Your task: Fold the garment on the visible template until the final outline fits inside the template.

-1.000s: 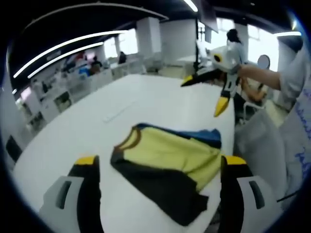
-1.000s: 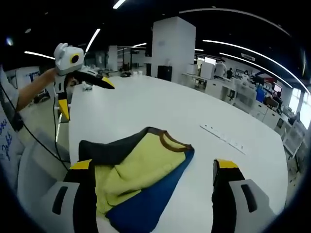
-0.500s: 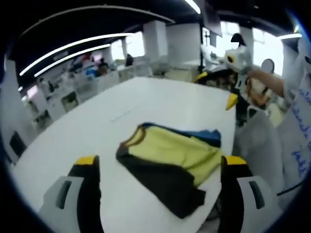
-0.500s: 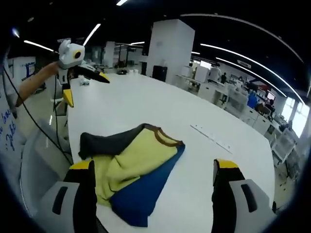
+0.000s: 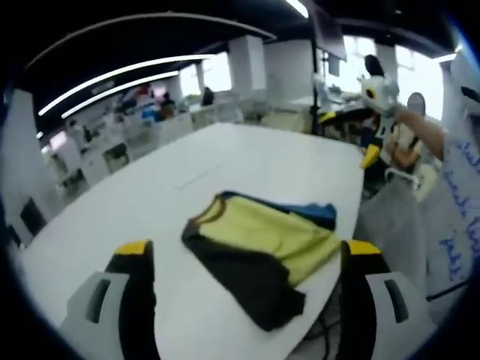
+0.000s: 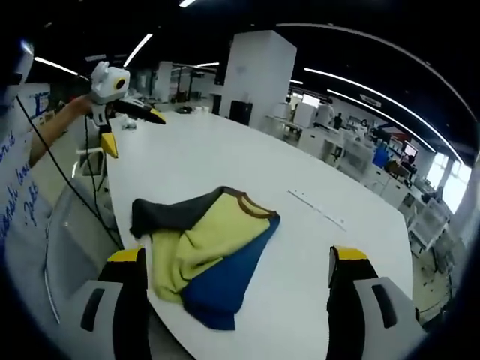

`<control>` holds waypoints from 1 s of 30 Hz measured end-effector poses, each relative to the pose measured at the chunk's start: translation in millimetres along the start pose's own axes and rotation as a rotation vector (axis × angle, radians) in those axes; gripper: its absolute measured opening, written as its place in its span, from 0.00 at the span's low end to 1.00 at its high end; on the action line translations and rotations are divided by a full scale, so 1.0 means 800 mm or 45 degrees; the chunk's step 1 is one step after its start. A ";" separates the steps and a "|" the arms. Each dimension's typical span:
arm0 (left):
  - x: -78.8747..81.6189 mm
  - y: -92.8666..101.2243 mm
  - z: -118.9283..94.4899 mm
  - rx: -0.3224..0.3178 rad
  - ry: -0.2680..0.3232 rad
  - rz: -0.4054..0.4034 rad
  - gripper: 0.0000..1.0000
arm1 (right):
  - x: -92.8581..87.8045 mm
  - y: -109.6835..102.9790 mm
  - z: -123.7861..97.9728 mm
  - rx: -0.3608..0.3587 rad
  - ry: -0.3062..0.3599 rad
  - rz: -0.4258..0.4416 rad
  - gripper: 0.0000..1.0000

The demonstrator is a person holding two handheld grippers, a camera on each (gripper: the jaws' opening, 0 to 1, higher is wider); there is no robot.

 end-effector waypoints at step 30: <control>-0.010 0.062 -0.059 0.121 0.081 -0.171 1.00 | -0.033 -0.045 -0.056 -0.037 -0.007 0.118 1.00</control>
Point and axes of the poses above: the point that each gripper's makers call its tool centre point, and the gripper's own axes: z roughly forward along the fingers, y roughly to its right, x roughly out of its top, the point moved 8 cm from there along -z, roughly backward along the fingers, and after that the axes turned 9 degrees about z, right-handed, at the moved point
